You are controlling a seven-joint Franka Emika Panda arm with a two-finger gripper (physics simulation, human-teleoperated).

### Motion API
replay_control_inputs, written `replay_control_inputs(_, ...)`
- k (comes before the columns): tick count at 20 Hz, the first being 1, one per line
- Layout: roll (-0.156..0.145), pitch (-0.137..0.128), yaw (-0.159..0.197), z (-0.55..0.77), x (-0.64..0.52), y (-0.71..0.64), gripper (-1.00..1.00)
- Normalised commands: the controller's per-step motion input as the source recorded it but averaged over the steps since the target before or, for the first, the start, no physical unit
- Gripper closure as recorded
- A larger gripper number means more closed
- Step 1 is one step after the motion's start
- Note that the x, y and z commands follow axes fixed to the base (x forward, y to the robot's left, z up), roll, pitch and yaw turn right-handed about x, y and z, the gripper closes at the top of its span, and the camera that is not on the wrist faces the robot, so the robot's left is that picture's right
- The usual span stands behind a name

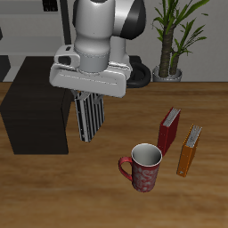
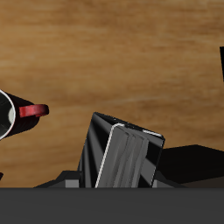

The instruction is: Place the striped book in the top region of the shelf

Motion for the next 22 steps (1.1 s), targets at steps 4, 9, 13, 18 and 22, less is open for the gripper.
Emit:
replay_control_inputs(4, -0.021, 0.007, 0.010, 0.03, -0.30, 0.00, 1.00)
replay_control_inputs(9, -0.050, 0.010, 0.013, 0.05, -0.33, -0.01, 1.00)
replay_control_inputs(13, -0.003, 0.005, 0.026, -0.02, -0.23, 0.11, 1.00)
replay_control_inputs(18, 0.014, 0.001, 0.026, 0.03, -0.29, 0.28, 1.00)
replay_control_inputs(22, 0.026, -0.006, 0.059, 0.06, -0.16, 0.17, 1.00)
